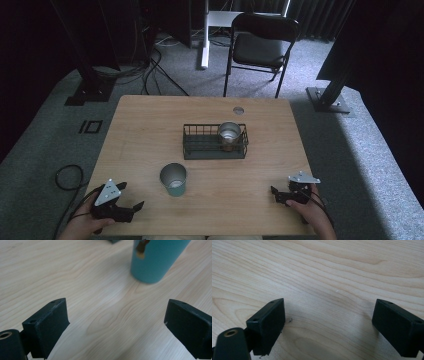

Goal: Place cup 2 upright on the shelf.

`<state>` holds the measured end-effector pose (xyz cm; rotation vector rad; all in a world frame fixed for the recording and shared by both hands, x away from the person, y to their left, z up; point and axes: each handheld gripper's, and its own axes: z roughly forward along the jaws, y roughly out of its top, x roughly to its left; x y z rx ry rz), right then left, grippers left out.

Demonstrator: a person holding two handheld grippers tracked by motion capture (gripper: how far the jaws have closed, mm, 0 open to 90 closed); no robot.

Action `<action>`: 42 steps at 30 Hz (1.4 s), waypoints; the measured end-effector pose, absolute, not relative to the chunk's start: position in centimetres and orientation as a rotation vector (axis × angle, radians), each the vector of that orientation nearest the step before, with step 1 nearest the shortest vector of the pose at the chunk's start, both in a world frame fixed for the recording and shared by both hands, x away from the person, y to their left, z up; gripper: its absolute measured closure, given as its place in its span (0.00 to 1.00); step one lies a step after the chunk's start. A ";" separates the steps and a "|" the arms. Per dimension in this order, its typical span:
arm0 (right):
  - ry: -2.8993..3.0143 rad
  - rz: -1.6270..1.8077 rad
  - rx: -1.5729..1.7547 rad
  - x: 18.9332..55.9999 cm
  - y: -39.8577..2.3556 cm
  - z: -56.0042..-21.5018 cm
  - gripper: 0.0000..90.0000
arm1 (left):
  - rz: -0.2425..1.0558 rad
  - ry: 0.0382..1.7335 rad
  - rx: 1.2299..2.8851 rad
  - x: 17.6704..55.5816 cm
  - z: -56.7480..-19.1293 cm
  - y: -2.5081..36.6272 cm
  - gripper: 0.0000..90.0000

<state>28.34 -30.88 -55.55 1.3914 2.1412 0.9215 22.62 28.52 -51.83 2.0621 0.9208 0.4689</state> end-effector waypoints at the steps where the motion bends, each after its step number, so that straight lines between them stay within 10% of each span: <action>1: 2.141 0.921 1.391 28.3 -30.9 -55.5 0.12 | 0.472 0.907 2.065 22.6 -51.7 28.3 0.07; 42: 2.141 0.922 1.391 28.4 -30.9 -55.6 0.12 | 0.414 0.721 2.010 26.1 -50.8 21.5 0.07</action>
